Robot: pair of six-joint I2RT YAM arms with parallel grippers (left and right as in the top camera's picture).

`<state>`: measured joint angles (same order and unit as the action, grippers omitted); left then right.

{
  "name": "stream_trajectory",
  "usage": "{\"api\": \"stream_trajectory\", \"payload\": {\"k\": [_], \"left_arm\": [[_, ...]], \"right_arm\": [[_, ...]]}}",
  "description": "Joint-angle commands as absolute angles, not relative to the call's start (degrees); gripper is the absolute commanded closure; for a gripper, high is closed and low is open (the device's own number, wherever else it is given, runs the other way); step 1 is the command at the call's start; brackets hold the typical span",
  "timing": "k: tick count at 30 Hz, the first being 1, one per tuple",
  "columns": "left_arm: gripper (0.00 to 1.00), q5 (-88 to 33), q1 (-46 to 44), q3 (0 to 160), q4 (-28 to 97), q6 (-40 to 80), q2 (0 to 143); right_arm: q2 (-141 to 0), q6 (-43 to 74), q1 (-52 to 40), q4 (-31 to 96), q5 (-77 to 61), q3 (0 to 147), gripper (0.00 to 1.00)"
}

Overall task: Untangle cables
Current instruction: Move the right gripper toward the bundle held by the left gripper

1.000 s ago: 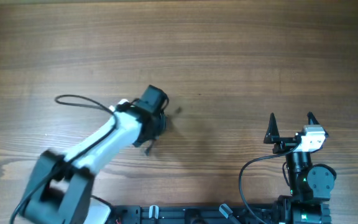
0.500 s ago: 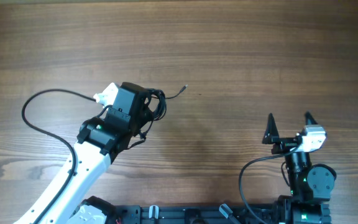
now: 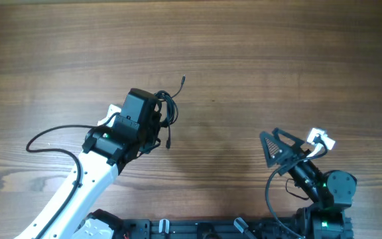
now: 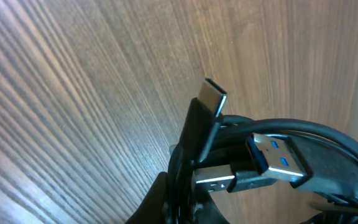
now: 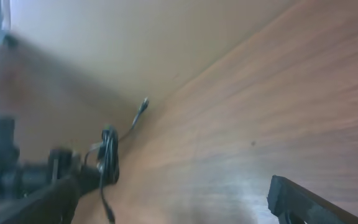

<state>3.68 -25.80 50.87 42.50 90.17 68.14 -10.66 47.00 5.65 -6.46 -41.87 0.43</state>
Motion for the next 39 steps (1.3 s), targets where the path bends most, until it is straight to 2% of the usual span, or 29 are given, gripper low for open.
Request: {"api": "stream_trajectory", "payload": {"k": [1, 6, 10, 12, 17, 21, 24, 26, 29, 31, 32, 39], "left_arm": [[0.96, 0.36, -25.65, 51.77, 43.51, 97.27, 67.61], [0.96, -6.2, -25.65, 51.77, 45.95, 111.63, 67.61], [0.96, -11.09, -25.65, 51.77, 46.87, 119.11, 67.61], [0.96, -11.55, -25.65, 51.77, 47.07, 120.75, 67.61], [0.96, -11.53, -25.65, 51.77, 47.18, 120.7, 67.61], [0.96, -10.31, -25.65, 51.77, 47.42, 119.66, 67.61], [0.94, -6.26, -25.65, 51.77, 46.76, 106.85, 67.61], [0.9, -3.46, -25.39, 51.77, 45.1, 91.64, 67.61], [0.96, -2.94, -24.45, 51.77, 42.94, 70.48, 67.59], [0.96, -2.9, -23.92, 51.77, 42.22, 57.21, 67.59], [0.96, -2.9, -23.86, 51.77, 42.0, 52.6, 67.59], [0.96, -3.11, -23.88, 51.77, 42.26, 28.25, 67.59]], "right_arm": [[-14.7, 38.22, 5.41, -6.66, -49.06, 4.01, 0.0], [-24.36, 33.32, 4.93, -6.42, -55.68, 10.26, 0.01], [-32.73, 30.28, 1.02, -7.07, -56.42, 11.68, 0.0], [-37.47, 30.15, -3.2, -8.67, -55.96, 11.68, 0.02], [-47.9, 32.71, -17.3, -16.71, -49.8, 11.68, 0.24], [-56.23, 36.27, -29.8, -28.34, -41.71, 11.68, 0.25], [-62.52, 37.74, -36.4, -34.81, -32.97, 11.68, 0.25], [-65.34, 40.45, -37.17, -36.95, -30.39, 11.68, 0.24], [-67.05, 41.52, -36.53, -39.81, -30.72, 11.68, 0.16], [-66.89, 41.52, -36.01, -40.47, -30.89, 11.68, 0.04], [-66.85, 41.45, -35.7, -40.56, -30.89, 11.68, 0.01], [-66.85, 37.45, -34.79, -42.44, -35.64, 11.68, 0.0]]}}
